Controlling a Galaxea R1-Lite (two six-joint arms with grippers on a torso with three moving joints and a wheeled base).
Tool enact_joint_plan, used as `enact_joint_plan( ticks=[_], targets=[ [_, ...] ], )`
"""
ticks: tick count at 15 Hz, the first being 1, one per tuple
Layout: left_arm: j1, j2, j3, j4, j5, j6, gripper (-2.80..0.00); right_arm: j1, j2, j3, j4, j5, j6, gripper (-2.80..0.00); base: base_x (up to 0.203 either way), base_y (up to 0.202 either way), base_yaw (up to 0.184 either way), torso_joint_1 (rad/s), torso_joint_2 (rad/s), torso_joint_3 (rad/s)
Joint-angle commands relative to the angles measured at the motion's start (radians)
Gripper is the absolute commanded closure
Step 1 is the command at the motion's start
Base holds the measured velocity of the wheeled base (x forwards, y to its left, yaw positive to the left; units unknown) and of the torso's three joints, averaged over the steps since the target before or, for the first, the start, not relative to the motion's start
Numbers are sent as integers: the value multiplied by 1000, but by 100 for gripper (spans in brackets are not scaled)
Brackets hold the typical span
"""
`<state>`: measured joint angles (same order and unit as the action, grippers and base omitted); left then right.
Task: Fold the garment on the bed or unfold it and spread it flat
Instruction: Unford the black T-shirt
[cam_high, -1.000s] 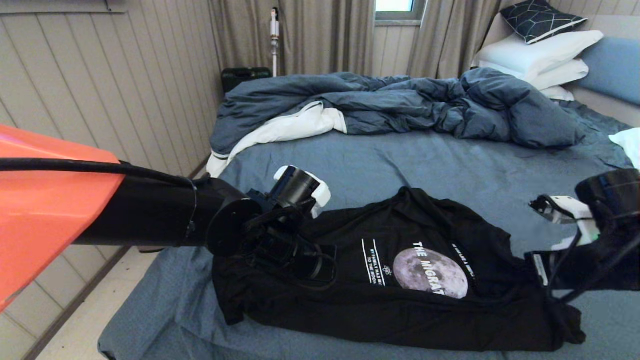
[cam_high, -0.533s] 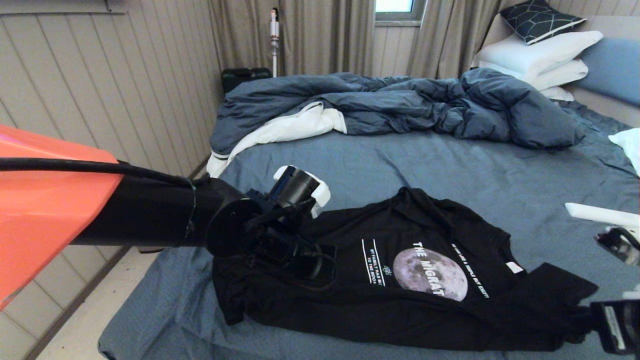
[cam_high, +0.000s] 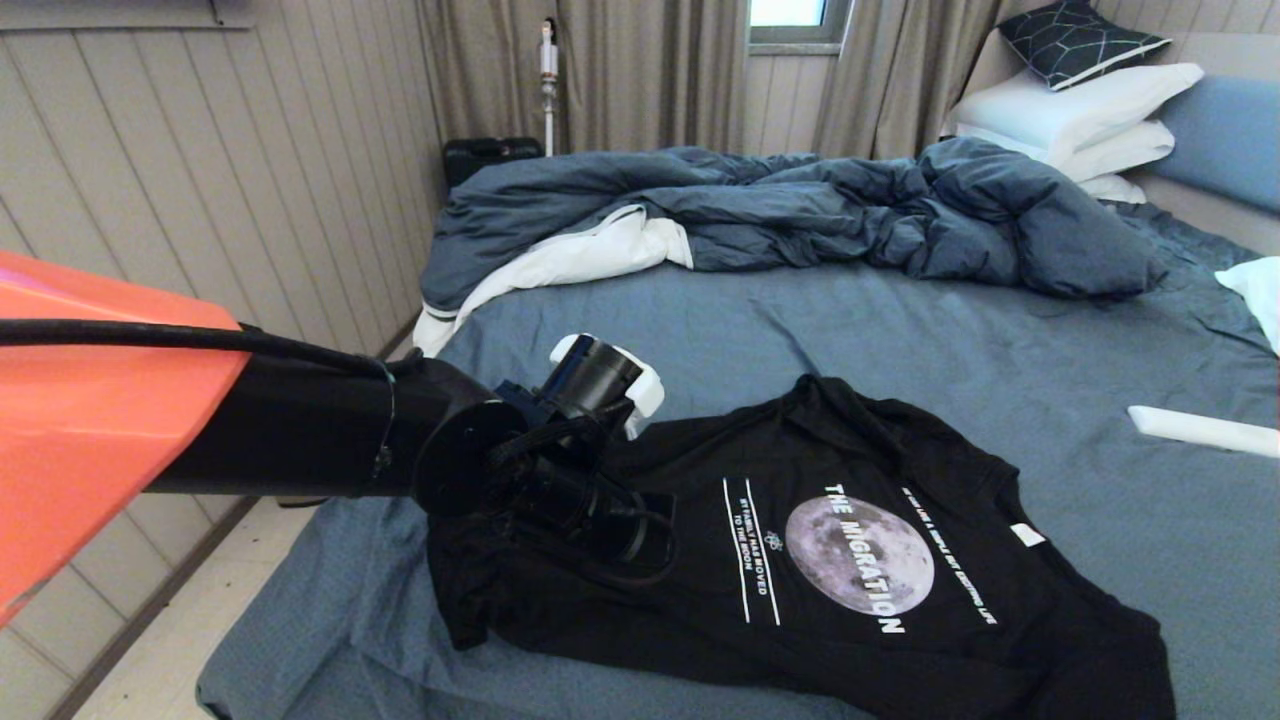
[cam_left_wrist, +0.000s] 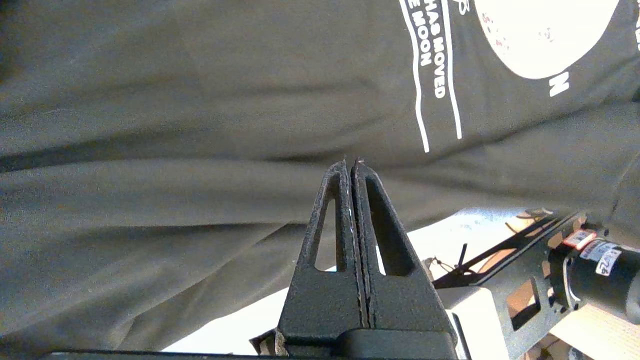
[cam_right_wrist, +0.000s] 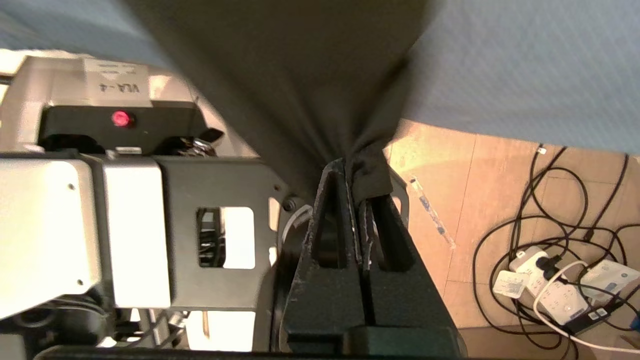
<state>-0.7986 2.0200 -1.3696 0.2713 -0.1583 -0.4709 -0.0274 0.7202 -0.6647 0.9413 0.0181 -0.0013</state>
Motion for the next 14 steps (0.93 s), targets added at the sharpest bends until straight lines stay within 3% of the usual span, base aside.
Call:
enact_joint_plan(
  ticks=[1, 6, 14],
  targets=[
    [-1, 2, 0, 2, -1, -3, 0, 0, -63, 18, 15, -8, 0, 0, 0, 0, 0, 0, 0, 0],
    [-1, 6, 0, 2, -1, -3, 0, 18, -173, -3, 162, -38, -2, 0, 0, 0, 0, 0, 0, 0],
    [-1, 5, -2, 2, 0, -3, 0, 39, -132, -38, 137, -37, -11, 0, 0, 0, 0, 0, 0, 0]
  ],
)
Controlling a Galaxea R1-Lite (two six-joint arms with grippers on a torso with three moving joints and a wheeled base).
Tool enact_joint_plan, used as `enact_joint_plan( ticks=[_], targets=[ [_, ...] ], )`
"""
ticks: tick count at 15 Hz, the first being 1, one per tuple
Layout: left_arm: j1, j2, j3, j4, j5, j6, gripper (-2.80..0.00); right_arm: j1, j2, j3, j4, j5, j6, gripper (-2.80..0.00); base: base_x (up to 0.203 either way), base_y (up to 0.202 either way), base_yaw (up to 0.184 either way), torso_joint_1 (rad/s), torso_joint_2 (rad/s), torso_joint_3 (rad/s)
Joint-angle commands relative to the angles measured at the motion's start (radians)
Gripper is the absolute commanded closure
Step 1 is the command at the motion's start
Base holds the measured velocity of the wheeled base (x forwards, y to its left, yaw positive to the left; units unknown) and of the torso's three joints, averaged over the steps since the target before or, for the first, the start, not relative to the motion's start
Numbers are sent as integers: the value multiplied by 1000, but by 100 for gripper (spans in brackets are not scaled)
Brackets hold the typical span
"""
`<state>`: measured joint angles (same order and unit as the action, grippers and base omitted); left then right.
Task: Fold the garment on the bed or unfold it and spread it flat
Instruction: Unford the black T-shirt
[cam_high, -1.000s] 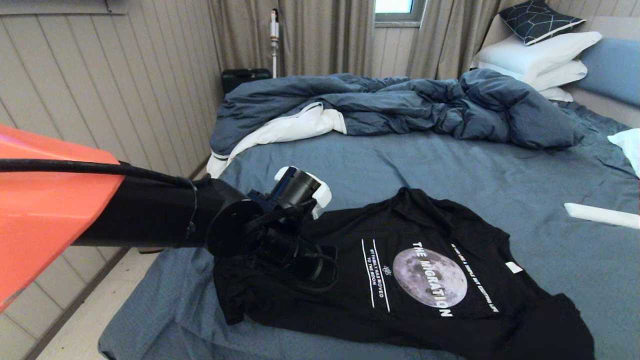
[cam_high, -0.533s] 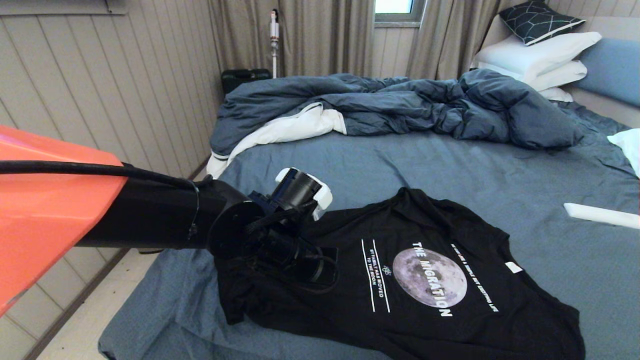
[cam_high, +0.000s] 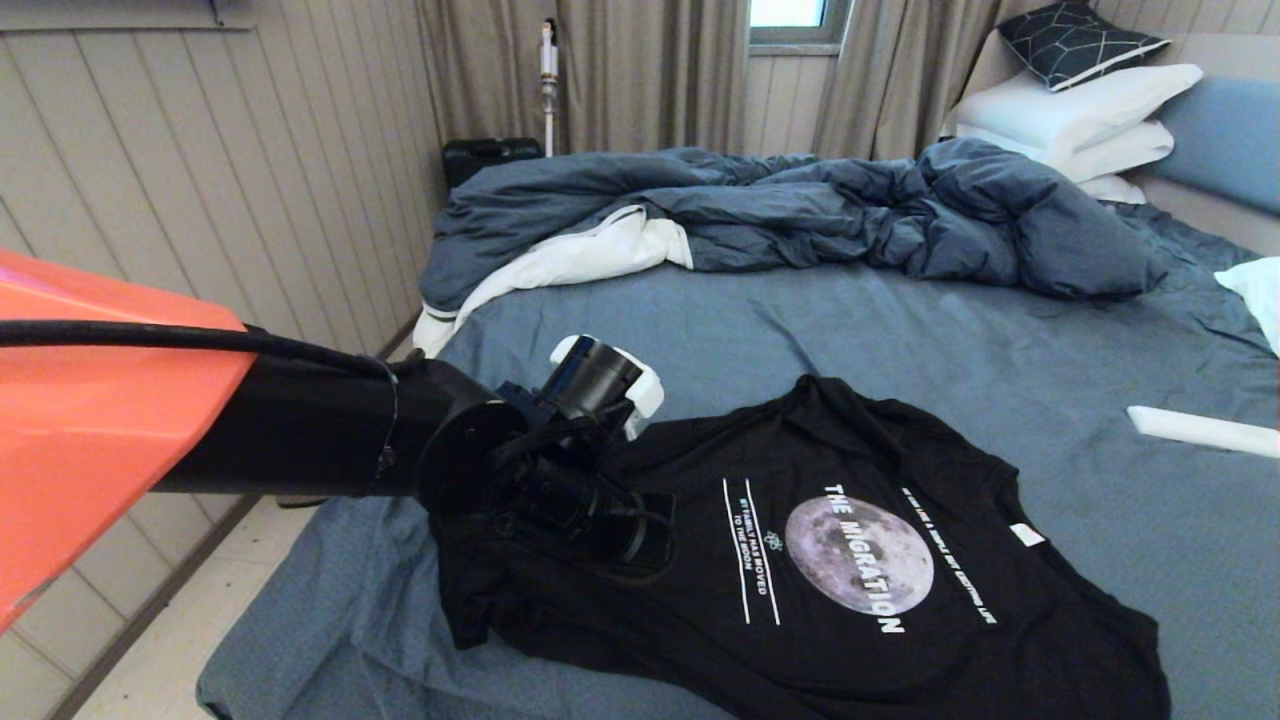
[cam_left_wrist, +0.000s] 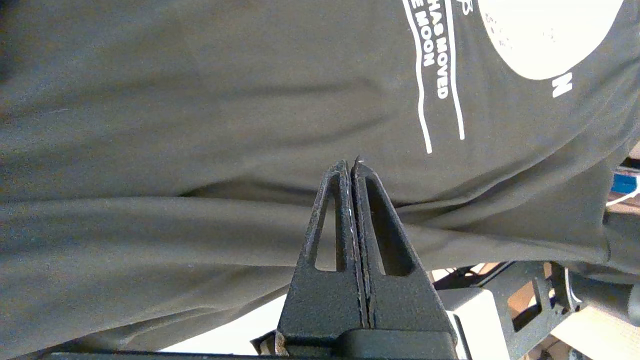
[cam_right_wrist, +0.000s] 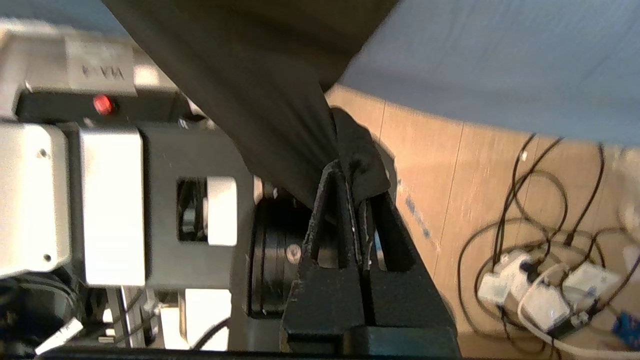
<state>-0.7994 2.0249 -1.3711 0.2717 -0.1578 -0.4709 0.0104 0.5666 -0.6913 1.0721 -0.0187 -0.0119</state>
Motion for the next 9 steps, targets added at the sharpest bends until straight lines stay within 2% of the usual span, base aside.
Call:
enact_joint_plan(
  ticks=[1, 4, 9],
  targets=[
    [0, 0, 0, 1, 0, -3, 0, 1, 50, -35, -6, 1, 0, 0, 0, 0, 0, 0, 0, 0],
    [0, -3, -1, 1, 0, -3, 0, 2, 160, -107, -60, 11, 1, 0, 0, 0, 0, 0, 0, 0],
    [2, -8, -2, 1, 1, -3, 0, 1, 432, -168, -244, 59, 21, 0, 0, 0, 0, 0, 0, 0]
  ],
)
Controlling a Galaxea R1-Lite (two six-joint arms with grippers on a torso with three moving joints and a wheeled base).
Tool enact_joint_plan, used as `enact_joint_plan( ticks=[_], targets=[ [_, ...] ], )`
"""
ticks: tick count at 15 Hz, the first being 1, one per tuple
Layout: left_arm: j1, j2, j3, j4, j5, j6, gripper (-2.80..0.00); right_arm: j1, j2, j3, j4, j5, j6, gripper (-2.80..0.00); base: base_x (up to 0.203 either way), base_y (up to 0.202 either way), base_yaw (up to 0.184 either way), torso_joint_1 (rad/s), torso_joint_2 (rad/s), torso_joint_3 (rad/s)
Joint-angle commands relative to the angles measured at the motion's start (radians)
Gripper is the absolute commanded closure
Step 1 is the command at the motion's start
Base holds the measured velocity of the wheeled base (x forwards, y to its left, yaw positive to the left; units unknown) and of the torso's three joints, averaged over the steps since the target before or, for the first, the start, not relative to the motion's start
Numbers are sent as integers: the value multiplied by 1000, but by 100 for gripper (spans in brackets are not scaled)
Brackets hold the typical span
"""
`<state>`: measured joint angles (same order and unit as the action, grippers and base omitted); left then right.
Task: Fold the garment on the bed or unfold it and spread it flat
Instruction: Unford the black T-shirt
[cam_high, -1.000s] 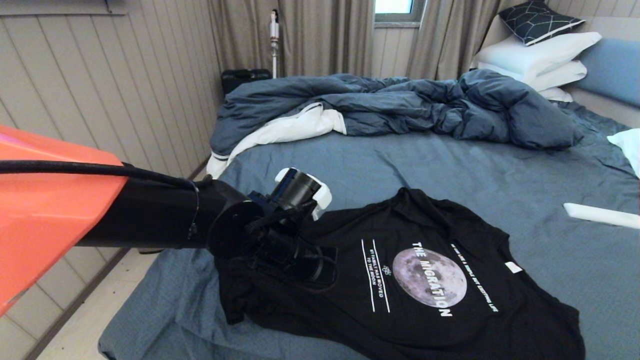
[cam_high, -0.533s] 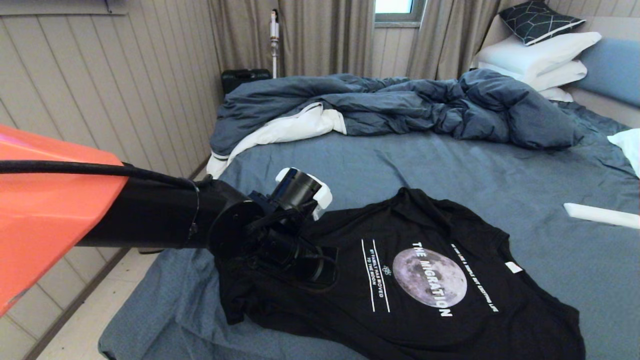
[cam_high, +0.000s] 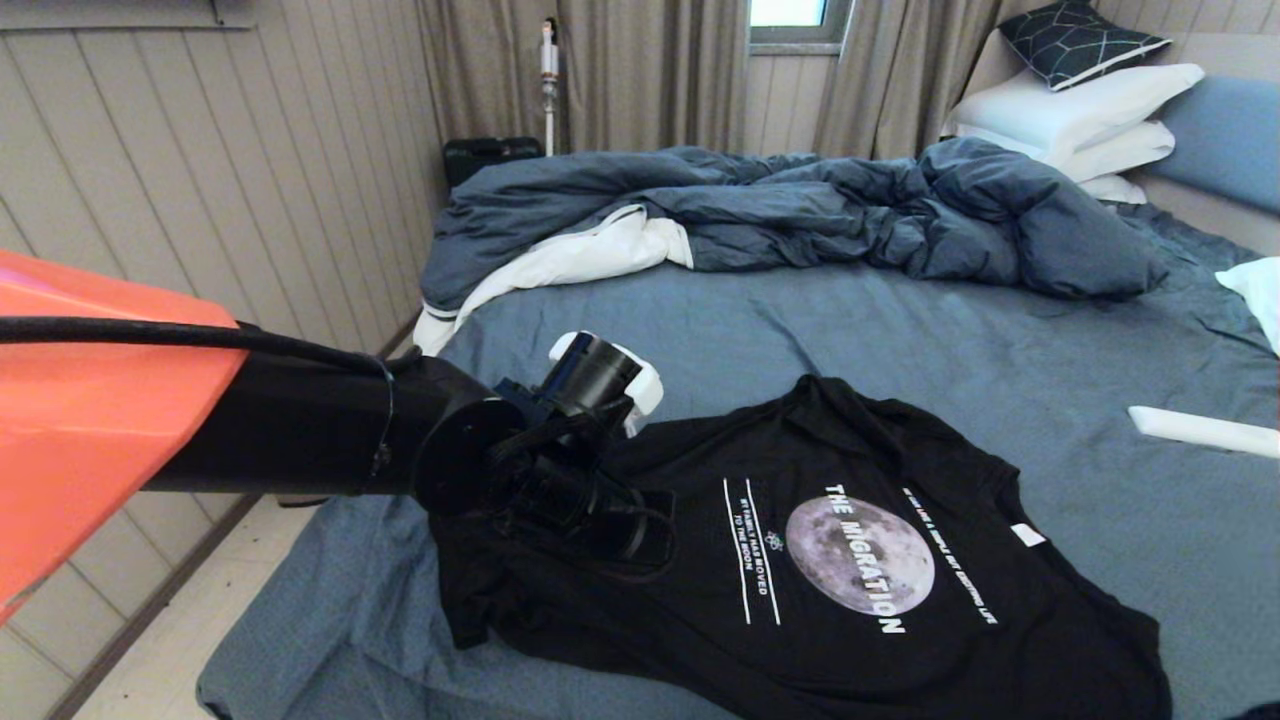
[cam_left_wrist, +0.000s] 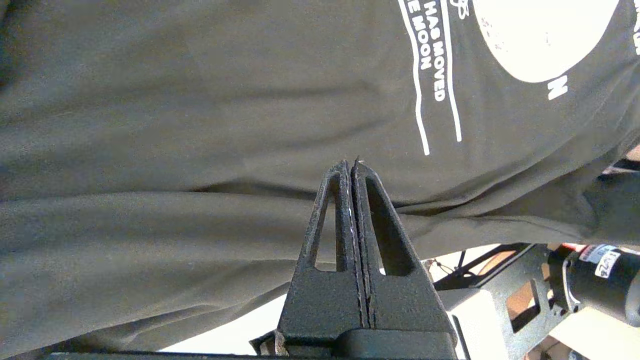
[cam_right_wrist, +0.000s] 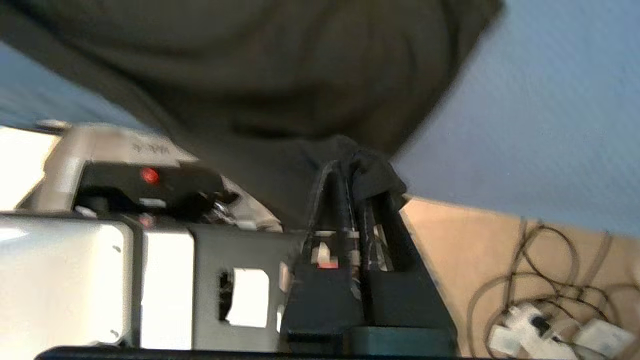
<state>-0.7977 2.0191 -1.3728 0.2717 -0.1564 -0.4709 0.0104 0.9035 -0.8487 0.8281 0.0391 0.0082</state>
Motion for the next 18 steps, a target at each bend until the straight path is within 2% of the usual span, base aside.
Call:
enact_joint_plan(
  ticks=[1, 7, 10, 12, 13, 15, 18],
  targets=[
    [-2, -3, -2, 1, 0, -3, 0, 0, 96, -12, -7, 13, 4, -280, 0, 0, 0, 0, 0, 0],
    [-2, -2, -2, 1, 1, -3, 0, 2, 58, -25, -11, 21, -4, -280, 0, 0, 0, 0, 0, 0],
    [0, 0, -3, 1, 2, -3, 0, -2, 160, -72, -51, 24, 4, -280, 0, 0, 0, 0, 0, 0],
    [2, -5, -5, 1, 3, -3, 0, -6, 275, -82, -149, 25, 21, -280, 0, 0, 0, 0, 0, 0],
    [2, -5, -6, 0, 5, -3, 0, -4, 330, -86, -210, 25, 36, 0, 0, 0, 0, 0, 0, 0],
    [13, -7, -11, 0, 9, -2, 0, 2, 453, -112, -330, 27, 51, 0, 0, 0, 0, 0, 0, 0],
    [55, -8, -28, -2, 15, 0, 0, 48, 610, -213, -433, 63, 61, 0, 0, 0, 0, 0, 0, 0]
  ],
)
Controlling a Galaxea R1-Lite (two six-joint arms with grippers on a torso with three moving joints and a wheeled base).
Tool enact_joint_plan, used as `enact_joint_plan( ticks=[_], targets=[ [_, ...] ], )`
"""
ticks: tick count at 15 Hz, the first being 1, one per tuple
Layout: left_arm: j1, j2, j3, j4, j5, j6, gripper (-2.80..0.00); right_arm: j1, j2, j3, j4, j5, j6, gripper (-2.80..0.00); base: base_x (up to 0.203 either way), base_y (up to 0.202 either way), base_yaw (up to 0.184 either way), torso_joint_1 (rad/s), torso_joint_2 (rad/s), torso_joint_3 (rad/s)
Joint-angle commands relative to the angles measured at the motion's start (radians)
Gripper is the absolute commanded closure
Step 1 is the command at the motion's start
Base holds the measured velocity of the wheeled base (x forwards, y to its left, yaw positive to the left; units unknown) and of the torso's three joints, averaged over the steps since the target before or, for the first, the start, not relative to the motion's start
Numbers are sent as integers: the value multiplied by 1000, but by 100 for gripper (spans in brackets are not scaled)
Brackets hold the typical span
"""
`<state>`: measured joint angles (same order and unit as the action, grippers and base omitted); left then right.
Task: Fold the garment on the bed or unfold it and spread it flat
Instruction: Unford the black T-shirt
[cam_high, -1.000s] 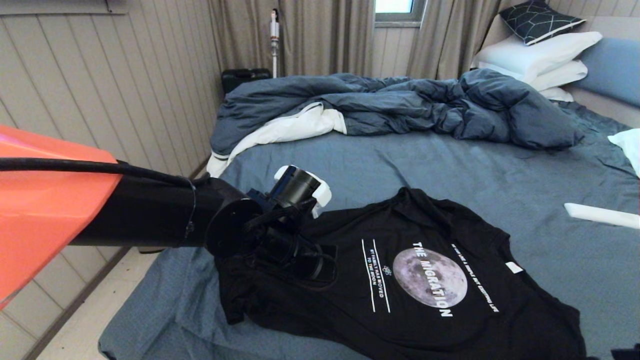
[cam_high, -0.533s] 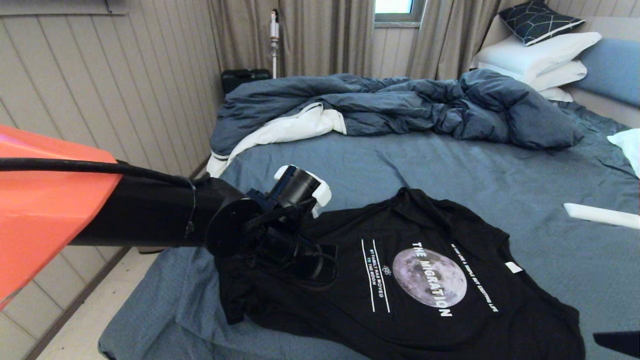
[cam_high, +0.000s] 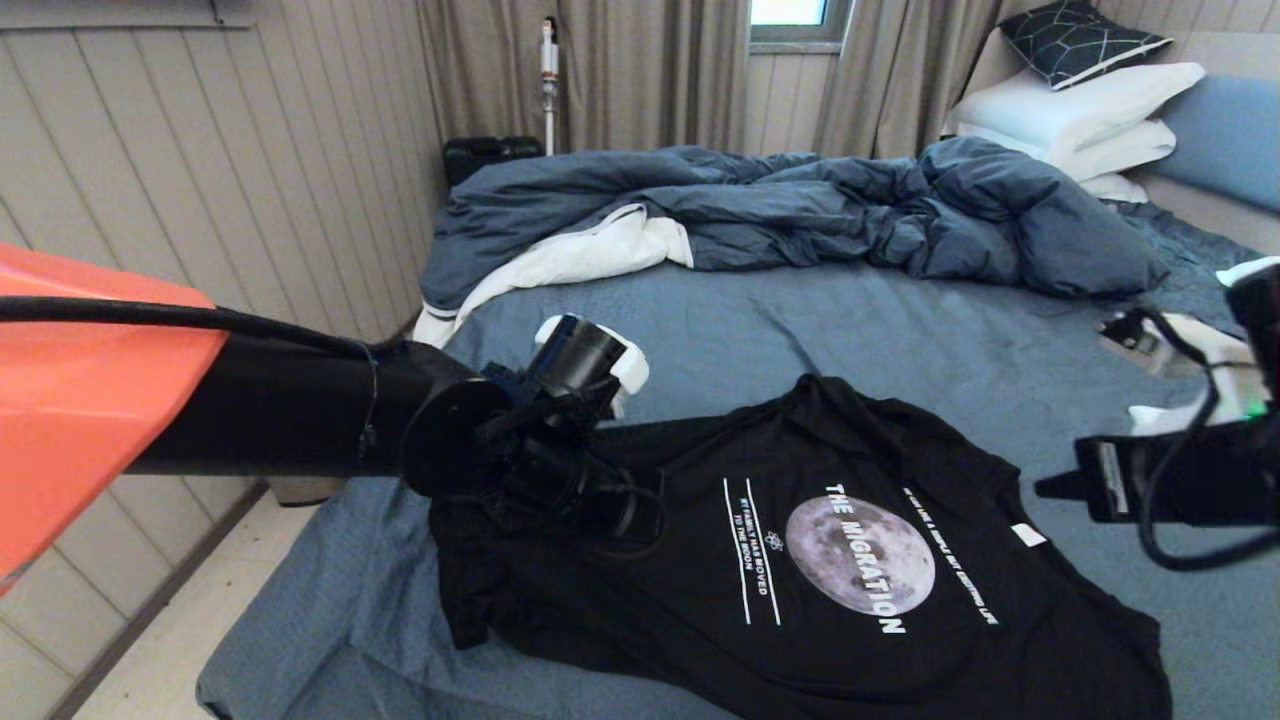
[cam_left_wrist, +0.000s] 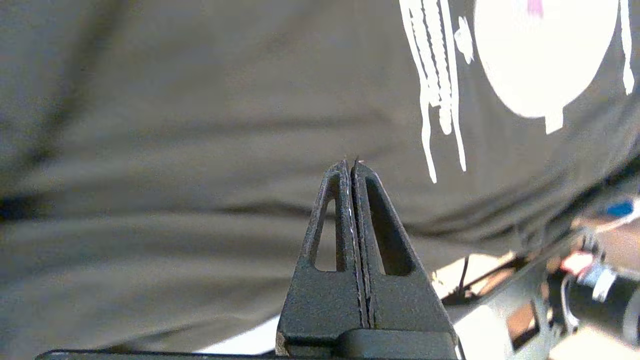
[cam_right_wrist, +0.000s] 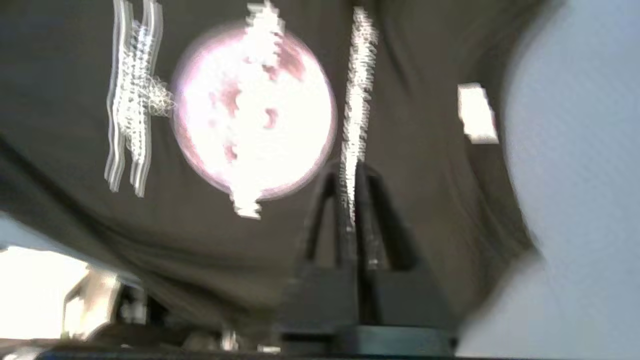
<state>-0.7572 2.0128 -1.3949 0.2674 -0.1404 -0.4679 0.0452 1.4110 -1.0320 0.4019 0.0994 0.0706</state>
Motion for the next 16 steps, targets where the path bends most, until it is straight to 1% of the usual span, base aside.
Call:
enact_joint_plan(
  ticks=[1, 2, 3, 6, 7, 9, 10, 13, 16],
  targets=[
    [40, -2, -16, 0, -1, -2, 0, 25, 146, -68, -27, 9, 1, 0, 0, 0, 0, 0, 0, 0],
    [71, -1, -28, -2, -1, 1, 0, 45, 192, -112, -49, 14, 5, 0, 0, 0, 0, 0, 0, 0],
    [87, 3, -35, -2, -2, 7, 0, 71, 236, -149, -61, 15, 10, 0, 0, 0, 0, 0, 0, 0],
    [72, 61, -24, 0, -4, 5, 0, 139, 392, -243, -71, 16, 22, 0, 0, 0, 0, 0, 0, 0],
    [59, 87, -22, 0, -4, 3, 0, 163, 448, -286, -77, 19, 37, 0, 0, 0, 0, 0, 0, 0],
    [44, 120, -18, 1, -3, -1, 0, 224, 547, -402, -107, 29, 111, 0, 0, 0, 0, 0, 0, 0],
    [44, 131, -19, 0, -2, 0, 0, 238, 591, -447, -115, 30, 137, 0, 0, 0, 0, 0, 0, 0],
    [45, 141, 7, 3, 4, -3, 0, 286, 684, -485, -136, 34, 158, 0, 0, 0, 0, 0, 0, 0],
    [45, 102, 74, -4, 43, -3, 0, 302, 737, -492, -180, 34, 160, 0, 0, 0, 0, 0, 0, 0]
  ],
)
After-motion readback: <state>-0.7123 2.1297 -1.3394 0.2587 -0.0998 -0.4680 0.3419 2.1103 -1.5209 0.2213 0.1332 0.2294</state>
